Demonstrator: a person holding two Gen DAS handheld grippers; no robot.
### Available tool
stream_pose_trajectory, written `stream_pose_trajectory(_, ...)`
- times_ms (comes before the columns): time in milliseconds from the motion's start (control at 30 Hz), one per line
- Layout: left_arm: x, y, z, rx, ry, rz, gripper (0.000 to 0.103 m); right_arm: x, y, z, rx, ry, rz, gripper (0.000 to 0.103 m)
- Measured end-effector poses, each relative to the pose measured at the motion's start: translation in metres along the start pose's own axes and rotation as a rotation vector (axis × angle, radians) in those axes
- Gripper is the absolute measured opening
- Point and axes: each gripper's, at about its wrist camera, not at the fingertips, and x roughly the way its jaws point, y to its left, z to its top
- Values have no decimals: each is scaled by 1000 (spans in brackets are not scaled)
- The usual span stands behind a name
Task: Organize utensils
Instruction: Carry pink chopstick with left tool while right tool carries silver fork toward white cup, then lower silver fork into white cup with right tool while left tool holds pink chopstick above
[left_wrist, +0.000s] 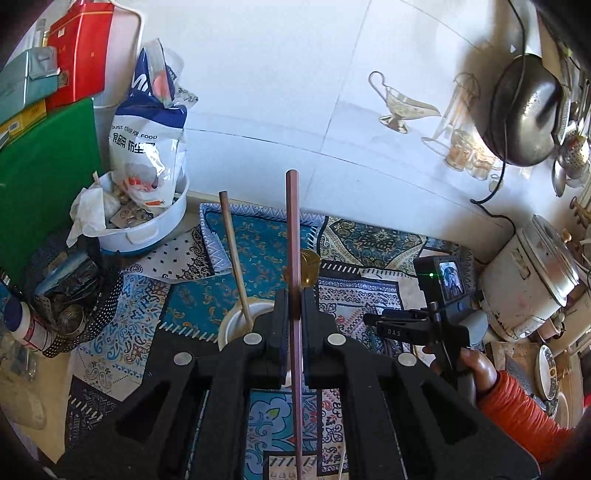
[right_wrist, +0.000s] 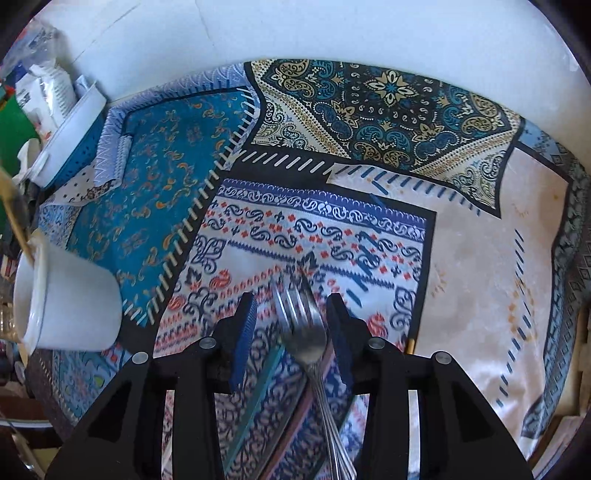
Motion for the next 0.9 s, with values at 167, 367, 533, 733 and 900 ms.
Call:
stream_pose_trajectory(167,6,7,7,-9,0,2,4,11,7,6,-19,-8,-8,34)
stream_pose_trajectory(367,11,9,12,-19,4,-1,4,17,17,10,-31,-25,-22,19)
stream_pose_trajectory(533,11,6,14,-13,-1,-4,4,10,19,7,-18,-43,-15,19)
stream_pose_trajectory(733,4,1,15,-8,-18,-7,4,-29,18,-8,-2,-119,13,19)
stream_pose_trajectory(900,-7,-6,15,-3,-37,-13,4,-68,8,-16,30,-192,44,19)
